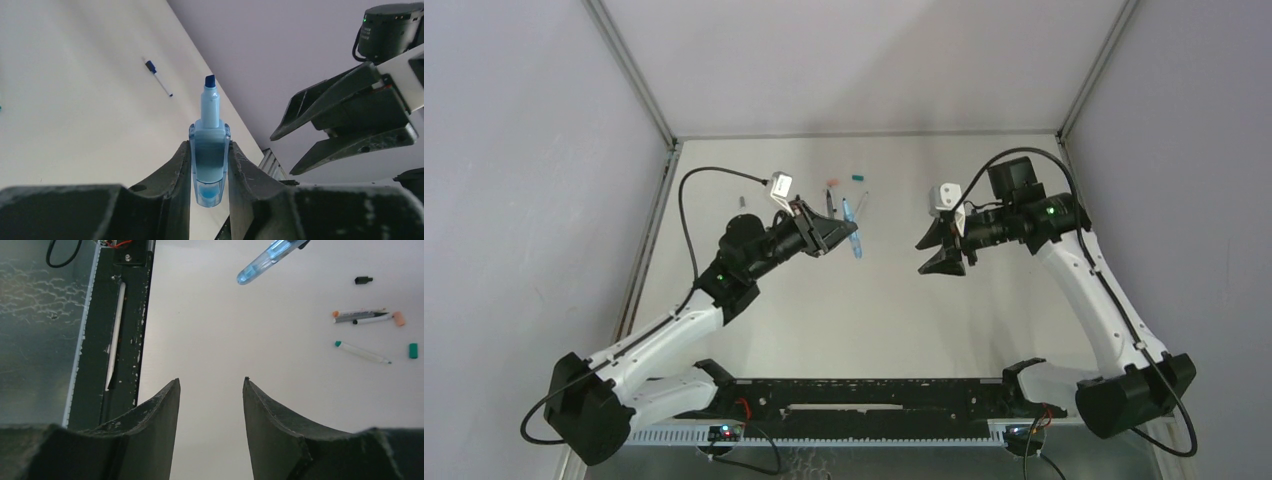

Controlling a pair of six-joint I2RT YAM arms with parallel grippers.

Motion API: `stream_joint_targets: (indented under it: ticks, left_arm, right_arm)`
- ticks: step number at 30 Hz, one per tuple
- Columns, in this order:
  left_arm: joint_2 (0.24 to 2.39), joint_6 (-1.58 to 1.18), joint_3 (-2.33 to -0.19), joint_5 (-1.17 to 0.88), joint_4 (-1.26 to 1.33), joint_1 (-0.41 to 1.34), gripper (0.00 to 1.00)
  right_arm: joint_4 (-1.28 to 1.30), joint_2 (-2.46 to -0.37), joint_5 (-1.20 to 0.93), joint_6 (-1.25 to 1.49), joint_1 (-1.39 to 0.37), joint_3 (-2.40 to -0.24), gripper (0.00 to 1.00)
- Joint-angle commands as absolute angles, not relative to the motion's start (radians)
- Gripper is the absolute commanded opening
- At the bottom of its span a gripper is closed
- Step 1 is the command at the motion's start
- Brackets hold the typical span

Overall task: Insert the pens into the pen caps
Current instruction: Pick up the pen from the center of the board.

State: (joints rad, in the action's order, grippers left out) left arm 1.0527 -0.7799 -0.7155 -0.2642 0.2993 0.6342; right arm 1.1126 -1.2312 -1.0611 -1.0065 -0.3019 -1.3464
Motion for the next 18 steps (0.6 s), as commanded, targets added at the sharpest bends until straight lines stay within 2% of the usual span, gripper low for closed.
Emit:
stream_joint_targets:
  ticks: [1,10,18]
  left_arm:
    - [0.988,-0.785,-0.687,-0.227,0.371,0.647,0.04]
    - [0.925,-0.779,-0.647,-0.211,0.412,0.653,0.05]
    - [0.915,-0.783,-0.676,-0.212,0.410,0.654,0.05]
  right_arm:
    - [0.956,-1.144,-1.006,-0.928,-0.356,-1.291,0.57]
    - [0.629,-0.992,-0.921,-0.689,-0.482,-1.069,0.57]
    - [0.293,-0.875,-0.724,-0.456,-0.615,-0.902,0.57]
